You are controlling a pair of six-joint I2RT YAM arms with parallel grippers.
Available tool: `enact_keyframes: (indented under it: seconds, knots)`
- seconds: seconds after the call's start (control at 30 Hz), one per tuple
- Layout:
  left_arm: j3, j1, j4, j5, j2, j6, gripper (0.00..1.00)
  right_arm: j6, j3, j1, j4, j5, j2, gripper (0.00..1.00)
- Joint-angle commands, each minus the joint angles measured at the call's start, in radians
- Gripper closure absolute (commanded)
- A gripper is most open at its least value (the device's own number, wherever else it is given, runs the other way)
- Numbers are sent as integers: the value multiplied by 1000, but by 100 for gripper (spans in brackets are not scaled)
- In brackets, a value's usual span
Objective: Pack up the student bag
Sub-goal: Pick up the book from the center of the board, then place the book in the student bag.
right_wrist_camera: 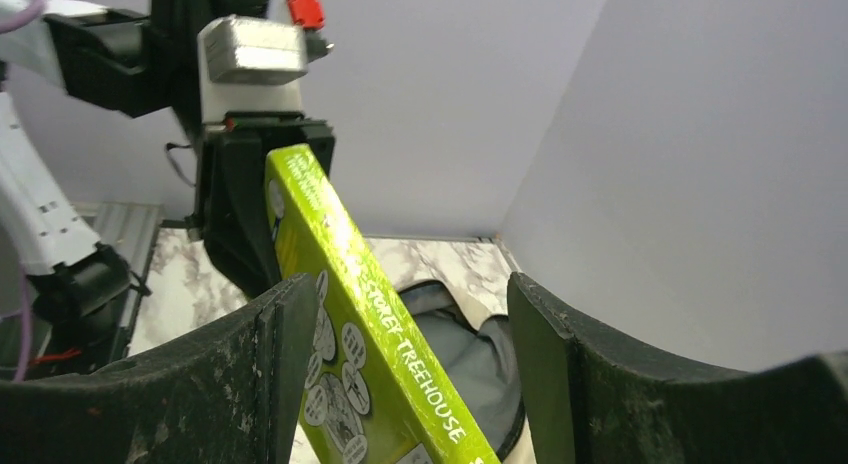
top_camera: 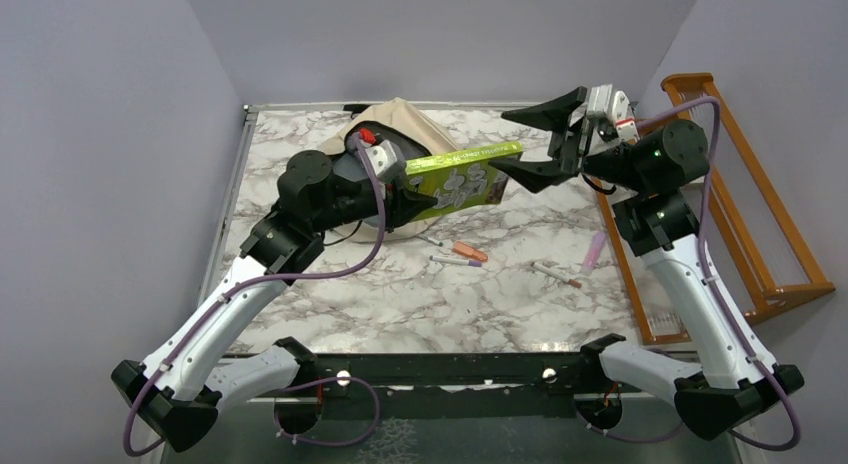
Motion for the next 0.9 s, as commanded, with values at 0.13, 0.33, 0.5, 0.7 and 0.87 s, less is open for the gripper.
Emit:
enact_keyframes:
  seconds: [0.13, 0.33, 0.5, 0.7, 0.87]
  knots:
    - [-122, 16, 24, -404, -2, -48, 100, -26, -21, 3, -121, 339, 49, 27]
    - [-159, 183, 19, -416, 25, -175, 100, 10, 44, 4, -251, 488, 179, 32]
    - [-163, 365, 6, -325, 58, -267, 100, 40, 145, 41, -349, 541, 350, 37]
    - [-132, 446, -78, -453, 53, -331, 100, -16, 339, 162, -505, 667, 595, 37]
    - [-76, 479, -165, -672, 25, -350, 100, -63, 474, 257, -554, 734, 781, 37]
